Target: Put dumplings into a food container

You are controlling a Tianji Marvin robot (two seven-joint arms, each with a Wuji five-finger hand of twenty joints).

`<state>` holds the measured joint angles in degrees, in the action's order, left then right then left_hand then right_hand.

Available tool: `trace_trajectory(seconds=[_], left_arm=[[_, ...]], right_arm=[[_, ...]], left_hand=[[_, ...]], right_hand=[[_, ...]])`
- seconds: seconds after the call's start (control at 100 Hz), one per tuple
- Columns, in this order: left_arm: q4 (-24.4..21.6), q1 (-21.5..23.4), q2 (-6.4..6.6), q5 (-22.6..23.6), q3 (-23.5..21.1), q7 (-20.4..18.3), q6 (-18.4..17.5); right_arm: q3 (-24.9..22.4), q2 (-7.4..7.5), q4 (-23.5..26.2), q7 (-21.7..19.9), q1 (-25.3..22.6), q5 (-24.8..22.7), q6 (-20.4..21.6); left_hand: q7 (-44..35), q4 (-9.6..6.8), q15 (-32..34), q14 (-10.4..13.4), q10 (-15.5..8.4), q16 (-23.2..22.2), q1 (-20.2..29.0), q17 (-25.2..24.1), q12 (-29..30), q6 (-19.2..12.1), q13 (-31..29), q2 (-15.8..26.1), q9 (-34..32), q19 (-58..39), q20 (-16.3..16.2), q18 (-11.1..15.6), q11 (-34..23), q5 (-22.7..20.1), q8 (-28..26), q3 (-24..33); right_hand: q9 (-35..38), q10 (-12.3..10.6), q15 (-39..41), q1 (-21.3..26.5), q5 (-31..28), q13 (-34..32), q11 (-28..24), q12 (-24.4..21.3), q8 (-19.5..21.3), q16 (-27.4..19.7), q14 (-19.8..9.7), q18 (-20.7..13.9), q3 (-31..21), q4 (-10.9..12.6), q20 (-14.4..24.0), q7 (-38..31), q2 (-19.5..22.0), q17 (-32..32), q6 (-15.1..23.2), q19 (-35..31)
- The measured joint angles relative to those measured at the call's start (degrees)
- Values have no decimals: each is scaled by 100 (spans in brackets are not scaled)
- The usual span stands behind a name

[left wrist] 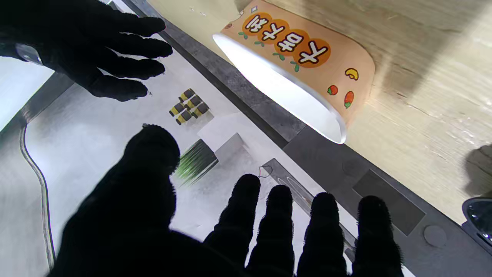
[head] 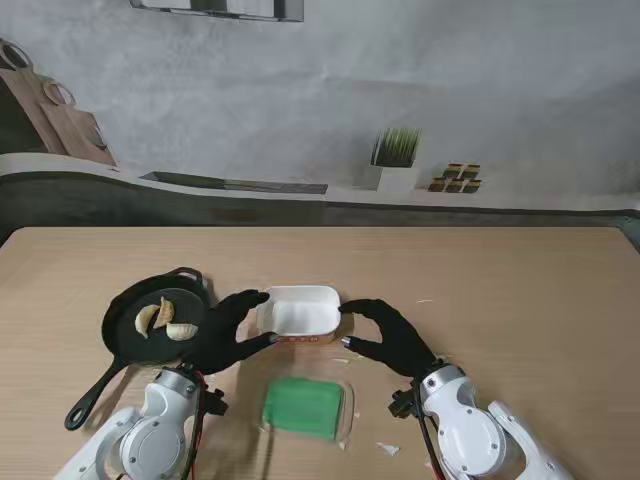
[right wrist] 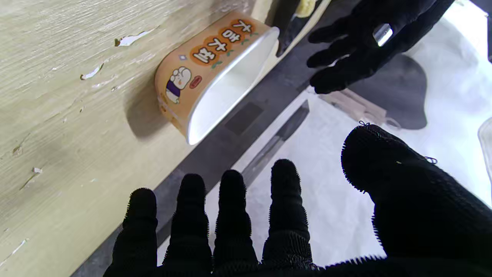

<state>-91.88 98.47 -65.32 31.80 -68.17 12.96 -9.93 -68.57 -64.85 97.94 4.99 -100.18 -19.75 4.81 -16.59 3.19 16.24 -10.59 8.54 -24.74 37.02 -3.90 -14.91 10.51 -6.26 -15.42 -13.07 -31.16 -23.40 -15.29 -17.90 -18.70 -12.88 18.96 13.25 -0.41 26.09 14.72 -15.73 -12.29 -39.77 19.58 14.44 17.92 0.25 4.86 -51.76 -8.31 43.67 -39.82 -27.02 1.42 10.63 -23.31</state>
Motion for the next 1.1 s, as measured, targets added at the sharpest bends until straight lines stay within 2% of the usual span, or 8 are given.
trace_trajectory(seconds=[0.39,0.47,0.54,0.59,0.71,0.86,0.94,1.1], left_arm=[[-96,83,18,218,-84,-38,-22],[-295,226,23,885,-313,-131,-23],[-659,474,35,1650,-773,-450,-5],[-916,642,73,2089,-1130,-688,-32],[-1142,780,285,3075,-1927,-1202,-627],[-1136,679,548,3568,-2309,-1783,-646],[-1065,556,610,3809,-2341,-2001,-569],[-482,59,701,3832,-2096,-2086,-410]], right_arm=[[-69,-13,41,18,-79,-9,44],[-91,-12,54,17,-91,-1,76],[-137,-16,66,26,-115,19,114],[-170,-20,74,55,-133,9,149],[-219,-23,101,98,-164,10,159],[-241,-23,169,106,-192,8,147],[-258,-23,202,109,-207,-14,155],[-273,-25,232,168,-233,-35,161]], left_hand=[[-37,0,36,-21,62,0,0,0,-6,4,0,-83,-74,0,0,-11,-111,-87,0,96],[-230,0,271,-51,64,-163,6,0,-224,-22,-95,-345,-271,0,0,-69,-339,-259,-26,288],[-339,0,537,-50,64,-437,6,-3,-551,-41,-229,-622,-532,1,-154,-97,-518,-263,-166,851],[-494,0,792,-46,57,-619,-44,-6,-821,-144,-535,-813,-809,-5,-223,-171,-688,-492,-263,1250],[-765,-1,991,-33,-125,-737,-71,-11,-1065,-340,-894,-1272,-1277,-80,-226,-278,-872,-864,-353,1980],[-909,-1,1054,30,-215,-801,-4,-13,-1118,-394,-897,-1499,-1488,-80,-131,-280,-905,-923,-423,2276],[-979,-1,1058,32,-218,-803,-16,-13,-1120,-399,-897,-1574,-1553,-43,-113,-280,-935,-925,-474,2342],[-980,-1,1058,52,-218,-803,-94,-30,-1120,-403,-885,-1644,-1557,248,-44,-280,-932,-925,-474,2342]], right_hand=[[0,0,0,0,3,0,0,0,-4,-1,0,0,0,0,0,-2,0,0,0,0],[0,0,0,0,3,0,0,0,-4,-1,1,0,0,0,0,-5,0,0,0,0],[0,0,0,-1,3,0,0,0,-5,-1,1,0,0,0,0,-11,0,0,0,0],[12,0,0,-1,3,0,0,0,-5,-1,3,3,0,0,0,-21,0,0,0,0],[12,1,0,-1,3,0,0,0,-5,-1,4,4,0,0,0,-24,0,0,0,0],[12,2,0,-1,3,0,0,0,-5,-1,5,5,0,0,0,-25,0,0,0,0],[20,2,0,-1,3,0,0,0,-5,-1,5,5,0,0,0,-26,0,0,0,0],[21,2,0,0,3,0,0,0,-5,-1,6,5,0,0,0,-27,0,0,0,0]])
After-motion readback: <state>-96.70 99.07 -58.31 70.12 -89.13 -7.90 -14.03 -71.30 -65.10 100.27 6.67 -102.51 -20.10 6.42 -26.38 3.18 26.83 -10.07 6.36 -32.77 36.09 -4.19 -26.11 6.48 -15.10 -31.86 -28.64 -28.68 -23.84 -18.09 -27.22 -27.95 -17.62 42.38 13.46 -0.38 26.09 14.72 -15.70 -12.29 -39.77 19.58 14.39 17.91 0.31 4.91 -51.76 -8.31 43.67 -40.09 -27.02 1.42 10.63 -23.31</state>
